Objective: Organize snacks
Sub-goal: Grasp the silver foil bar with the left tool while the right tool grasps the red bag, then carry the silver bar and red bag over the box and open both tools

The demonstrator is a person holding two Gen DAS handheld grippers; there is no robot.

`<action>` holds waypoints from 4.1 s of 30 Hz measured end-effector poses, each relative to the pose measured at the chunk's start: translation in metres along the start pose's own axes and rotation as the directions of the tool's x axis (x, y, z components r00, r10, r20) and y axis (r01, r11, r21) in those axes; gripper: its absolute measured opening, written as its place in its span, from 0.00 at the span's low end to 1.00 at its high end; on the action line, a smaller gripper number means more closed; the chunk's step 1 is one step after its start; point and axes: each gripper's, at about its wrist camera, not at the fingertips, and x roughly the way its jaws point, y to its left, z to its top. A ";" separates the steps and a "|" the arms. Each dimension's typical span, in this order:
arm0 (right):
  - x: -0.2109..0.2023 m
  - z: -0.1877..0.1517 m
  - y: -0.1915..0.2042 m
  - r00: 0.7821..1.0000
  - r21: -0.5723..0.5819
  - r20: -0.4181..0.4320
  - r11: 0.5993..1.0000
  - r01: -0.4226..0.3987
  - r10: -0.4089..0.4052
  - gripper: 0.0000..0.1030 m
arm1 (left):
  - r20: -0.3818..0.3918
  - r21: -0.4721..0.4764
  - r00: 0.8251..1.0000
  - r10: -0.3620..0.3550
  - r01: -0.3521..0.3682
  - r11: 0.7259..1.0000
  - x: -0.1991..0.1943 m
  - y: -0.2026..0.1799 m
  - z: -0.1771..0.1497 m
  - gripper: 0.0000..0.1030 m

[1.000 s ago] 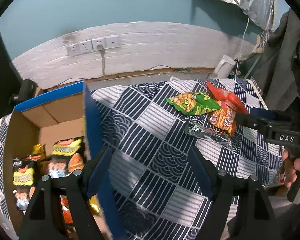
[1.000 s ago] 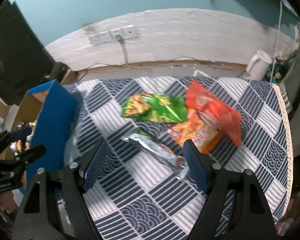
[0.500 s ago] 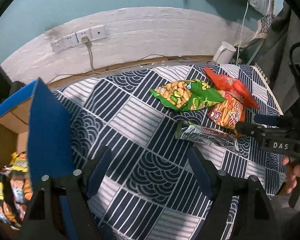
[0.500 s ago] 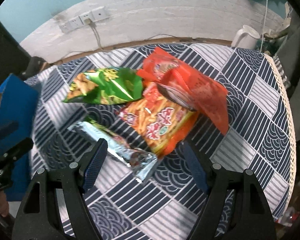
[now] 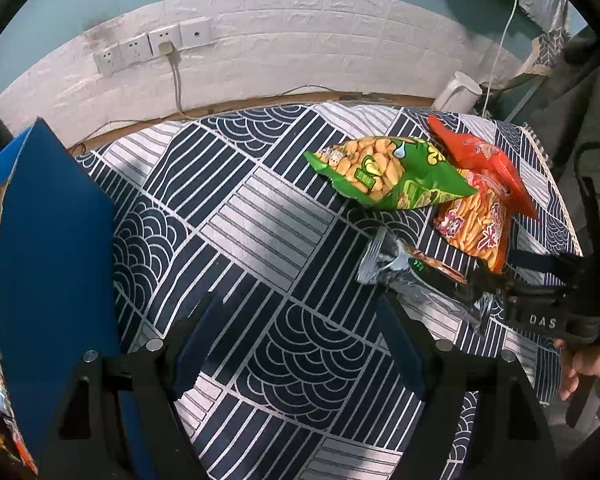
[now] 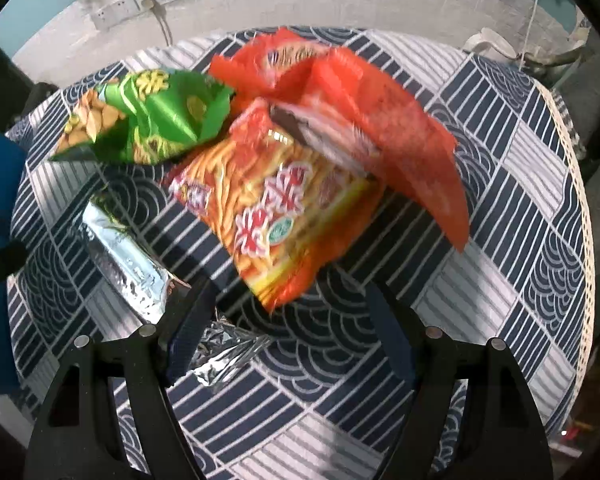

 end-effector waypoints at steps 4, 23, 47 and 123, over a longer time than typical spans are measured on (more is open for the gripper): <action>-0.004 -0.015 0.009 1.000 -0.020 -0.018 1.000 -0.016 0.016 0.76 | -0.006 -0.010 1.000 -0.008 0.008 1.000 -0.003 0.002 -0.004 0.78; -0.066 -0.023 0.004 0.998 -0.099 0.024 0.993 -0.057 0.060 0.76 | 0.020 -0.044 0.999 -0.041 0.042 0.998 -0.029 -0.002 -0.010 0.78; -0.039 0.088 -0.036 0.995 -0.411 -0.016 0.906 -0.098 0.100 0.76 | -0.105 -0.138 0.990 -0.098 0.083 0.987 0.032 -0.055 0.006 0.78; -0.198 0.006 0.078 0.918 -0.309 0.241 0.922 -0.235 0.314 0.15 | 0.247 -0.042 0.962 0.113 -0.106 0.993 -0.174 0.034 -0.039 0.30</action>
